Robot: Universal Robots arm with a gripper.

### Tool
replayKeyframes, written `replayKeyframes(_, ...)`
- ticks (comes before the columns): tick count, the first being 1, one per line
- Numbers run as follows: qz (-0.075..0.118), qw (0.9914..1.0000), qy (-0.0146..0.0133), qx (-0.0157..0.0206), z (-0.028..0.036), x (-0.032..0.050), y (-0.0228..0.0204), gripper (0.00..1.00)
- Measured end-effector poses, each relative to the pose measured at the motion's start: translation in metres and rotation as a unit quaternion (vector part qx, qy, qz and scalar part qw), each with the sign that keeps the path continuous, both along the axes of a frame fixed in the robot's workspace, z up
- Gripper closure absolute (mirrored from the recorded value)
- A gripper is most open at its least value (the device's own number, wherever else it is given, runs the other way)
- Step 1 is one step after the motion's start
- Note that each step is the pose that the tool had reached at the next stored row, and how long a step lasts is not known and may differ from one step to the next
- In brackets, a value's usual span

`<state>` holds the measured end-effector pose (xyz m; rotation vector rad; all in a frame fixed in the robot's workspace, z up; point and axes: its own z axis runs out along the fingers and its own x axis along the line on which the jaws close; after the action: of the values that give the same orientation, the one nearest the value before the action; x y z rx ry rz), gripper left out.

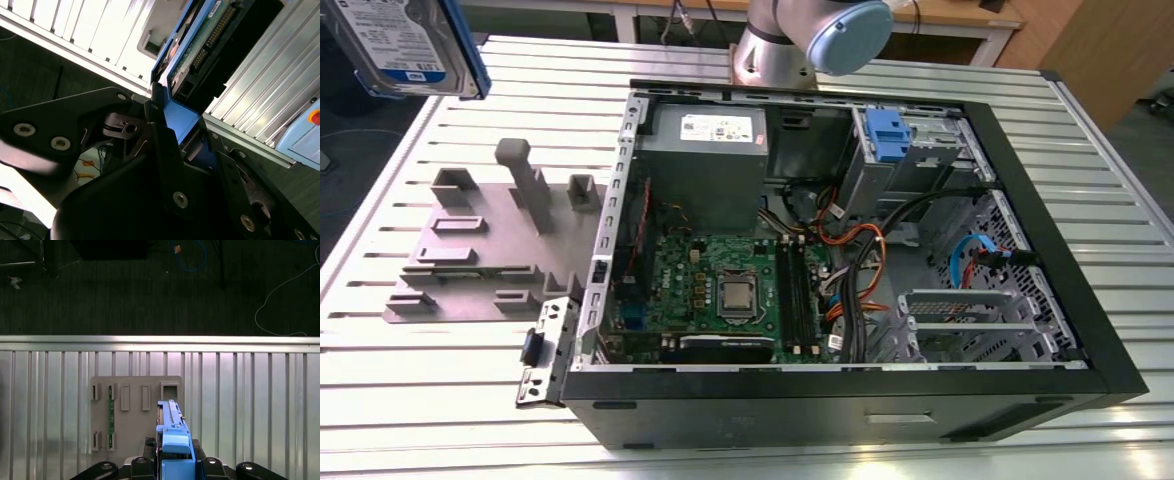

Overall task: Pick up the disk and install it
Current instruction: 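Pick up the disk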

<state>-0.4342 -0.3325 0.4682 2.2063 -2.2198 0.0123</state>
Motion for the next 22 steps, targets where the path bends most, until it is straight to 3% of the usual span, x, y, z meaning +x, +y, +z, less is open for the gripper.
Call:
replayKeyframes(6, 0.000, 1.00000, 0.0000, 0.0000, 0.0000, 0.0048, 0.0000, 0.64)
replayKeyframes(22, 0.000, 1.00000, 0.0000, -0.0002, 0.0000, 0.0052, -0.0036, 0.64)
